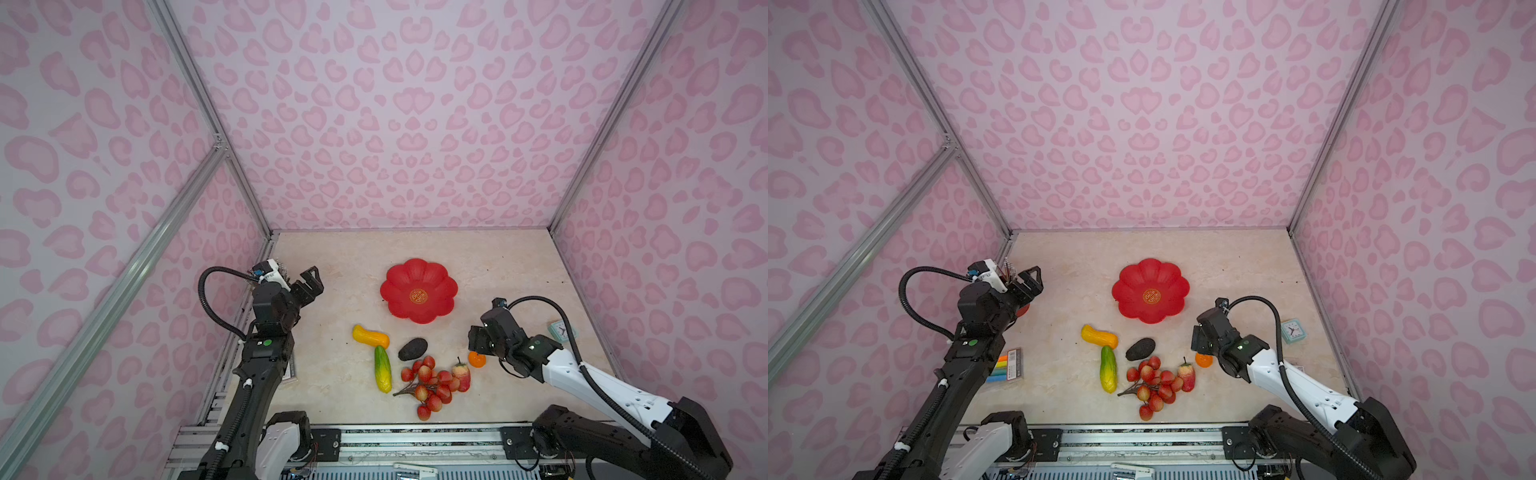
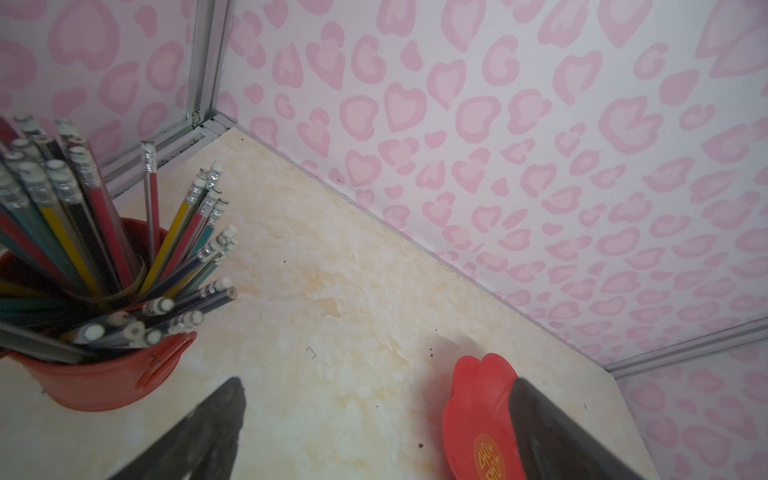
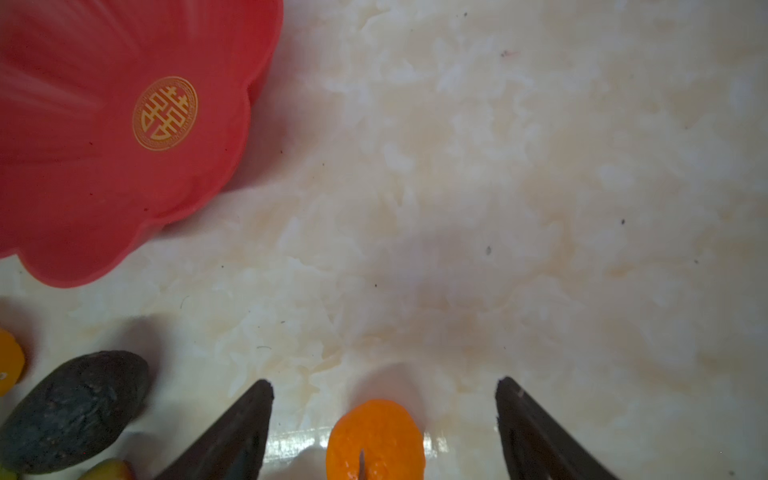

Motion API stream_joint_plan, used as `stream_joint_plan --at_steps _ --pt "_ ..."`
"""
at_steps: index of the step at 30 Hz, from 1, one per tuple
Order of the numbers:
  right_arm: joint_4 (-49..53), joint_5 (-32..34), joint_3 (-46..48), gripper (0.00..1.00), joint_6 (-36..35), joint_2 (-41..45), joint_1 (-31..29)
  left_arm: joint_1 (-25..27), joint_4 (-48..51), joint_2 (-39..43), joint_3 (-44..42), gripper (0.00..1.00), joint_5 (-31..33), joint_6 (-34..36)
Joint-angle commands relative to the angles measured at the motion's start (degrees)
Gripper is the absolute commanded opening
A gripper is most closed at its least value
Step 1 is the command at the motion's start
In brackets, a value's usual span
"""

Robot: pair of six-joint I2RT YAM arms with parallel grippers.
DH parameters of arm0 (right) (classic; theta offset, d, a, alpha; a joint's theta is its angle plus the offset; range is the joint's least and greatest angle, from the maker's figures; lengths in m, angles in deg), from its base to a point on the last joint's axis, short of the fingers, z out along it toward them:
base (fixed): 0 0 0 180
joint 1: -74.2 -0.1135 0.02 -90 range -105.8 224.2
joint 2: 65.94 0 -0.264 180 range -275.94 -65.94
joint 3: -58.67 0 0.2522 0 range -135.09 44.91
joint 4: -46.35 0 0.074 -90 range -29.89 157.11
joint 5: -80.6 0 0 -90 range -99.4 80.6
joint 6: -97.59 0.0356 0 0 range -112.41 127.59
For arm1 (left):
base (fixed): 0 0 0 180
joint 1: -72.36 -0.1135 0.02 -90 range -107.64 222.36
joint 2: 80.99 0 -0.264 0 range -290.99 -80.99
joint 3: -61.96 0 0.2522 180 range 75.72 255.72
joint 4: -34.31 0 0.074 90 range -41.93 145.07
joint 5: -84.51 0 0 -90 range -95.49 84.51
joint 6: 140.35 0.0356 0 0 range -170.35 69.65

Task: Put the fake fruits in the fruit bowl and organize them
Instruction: 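Grasp the small orange with the right gripper, then carry the orange into the red bowl and release it with the right gripper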

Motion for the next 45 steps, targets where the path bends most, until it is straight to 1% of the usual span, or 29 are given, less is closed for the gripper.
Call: stream_joint_plan --at_steps 1,5,10,15,16,18,21,23,26,27,30,32,34,35,37,40,42,45 --pt "1.42 4.0 3.09 0.82 9.38 1.61 -2.53 0.24 0.95 0.08 0.57 0.99 -0.16 -0.23" --pt "-0.44 5.51 5.49 0.8 12.85 1.84 -5.72 0.85 1.07 -0.3 0.65 0.99 0.08 0.49" --pt "-2.36 5.8 4.69 0.8 13.78 -2.07 -7.41 1.34 1.33 -0.3 0.35 0.98 0.36 0.49" --pt "-3.23 6.51 3.36 0.67 13.27 -7.73 -7.81 1.65 1.95 -0.1 -0.26 0.98 1.6 0.32" --pt "-3.25 6.43 3.26 0.66 13.32 -8.21 -7.81 1.73 2.18 -0.1 -0.18 0.98 1.52 0.39" --pt "-4.31 5.67 3.7 0.59 13.3 -9.3 -7.89 2.08 2.14 -0.04 -0.46 0.98 1.67 0.41" --pt "-5.67 4.76 4.89 0.54 14.51 -9.67 -7.97 2.26 2.47 0.26 -0.55 0.98 2.04 0.14" --pt "-5.87 4.45 4.92 0.48 14.58 -9.46 -8.11 2.33 3.53 -0.03 -0.06 0.98 2.05 0.01" --pt "-4.14 6.41 3.6 0.4 13.51 -7.82 -8.24 3.04 3.48 0.03 -0.54 0.98 2.09 -0.21" --pt "-3.45 7.25 3.07 0.39 13.04 -7.29 -8.25 3.21 3.27 0.08 -0.84 0.97 2.05 -0.36" --pt "-1.34 10.84 -1.15 0.39 9.96 -5.33 -8.21 3.23 4.49 -0.17 -0.72 0.98 2.05 -0.82" --pt "-1.46 12.41 -5.21 0.39 5.49 -5.49 -8.24 3.38 5.19 -0.28 -0.6 0.98 1.45 -0.49" --pt "-2.49 13.46 -9.56 0.38 1.28 -7.49 -8.16 3.57 5.3 0.15 -1.01 0.98 1.13 -0.64" --pt "-2.73 13.67 -12.38 0.39 -0.62 -9.46 -7.86 3.58 5.28 0.46 -1.4 0.98 0.89 -1.05" --pt "-2.7 12.02 -18.21 0.39 -3.28 -13.95 -6.66 3.63 6.16 0.69 -1.47 0.98 0.14 -2.14" --pt "-3.03 9.31 -27.2 0.39 -8.28 -22.31 -5.72 3.66 8.28 0.49 -1.32 1.0 -3.02 -3.17" --pt "-2.86 7.77 -33.2 0.39 -11.1 -29.21 -5.12 4.04 8.48 1.08 -2.75 0.99 -5.52 -4.24" --pt "-1.01 2.67 -41.98 0.38 -13.85 -38.6 -3.53 4.96 9.24 2.36 -4.61 0.98 -8.57 -5.45"
